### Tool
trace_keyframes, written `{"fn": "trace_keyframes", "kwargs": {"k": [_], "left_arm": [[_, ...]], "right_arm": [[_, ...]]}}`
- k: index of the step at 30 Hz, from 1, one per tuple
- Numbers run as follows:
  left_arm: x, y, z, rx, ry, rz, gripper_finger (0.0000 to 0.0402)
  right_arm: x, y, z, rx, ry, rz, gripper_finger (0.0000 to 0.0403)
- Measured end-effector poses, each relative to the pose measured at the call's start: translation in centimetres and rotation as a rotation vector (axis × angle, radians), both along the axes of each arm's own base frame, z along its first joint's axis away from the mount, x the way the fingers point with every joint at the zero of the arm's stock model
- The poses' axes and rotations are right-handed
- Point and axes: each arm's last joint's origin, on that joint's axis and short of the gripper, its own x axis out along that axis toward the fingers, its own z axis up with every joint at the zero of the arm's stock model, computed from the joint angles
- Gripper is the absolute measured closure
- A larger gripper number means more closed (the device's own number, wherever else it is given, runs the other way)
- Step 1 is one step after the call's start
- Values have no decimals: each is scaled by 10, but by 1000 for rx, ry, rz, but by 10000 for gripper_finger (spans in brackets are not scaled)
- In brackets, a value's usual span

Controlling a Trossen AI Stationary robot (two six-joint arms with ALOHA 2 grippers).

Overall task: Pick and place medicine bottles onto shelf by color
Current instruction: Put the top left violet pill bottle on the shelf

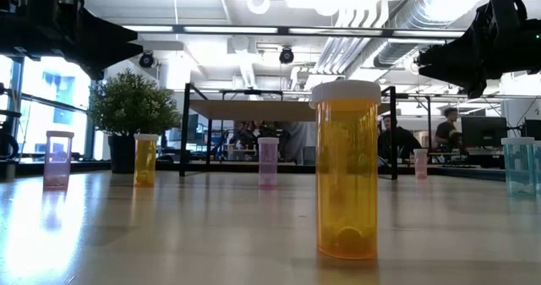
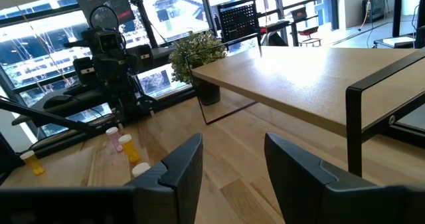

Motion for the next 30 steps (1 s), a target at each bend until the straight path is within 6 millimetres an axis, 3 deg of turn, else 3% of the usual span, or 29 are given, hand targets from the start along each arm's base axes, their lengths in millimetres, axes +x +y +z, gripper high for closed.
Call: {"fn": "trace_keyframes", "kwargs": {"k": [14, 22, 30], "left_arm": [[0, -1, 2, -86, -44, -61, 206], [-3, -2, 28, -92, -76, -84, 206], [6, -3, 58, -94, 34, -102, 206]], "right_arm": [[0, 0, 0, 0, 0, 0, 249], [0, 0, 0, 0, 0, 0, 249], [0, 0, 0, 0, 0, 0, 249]]}}
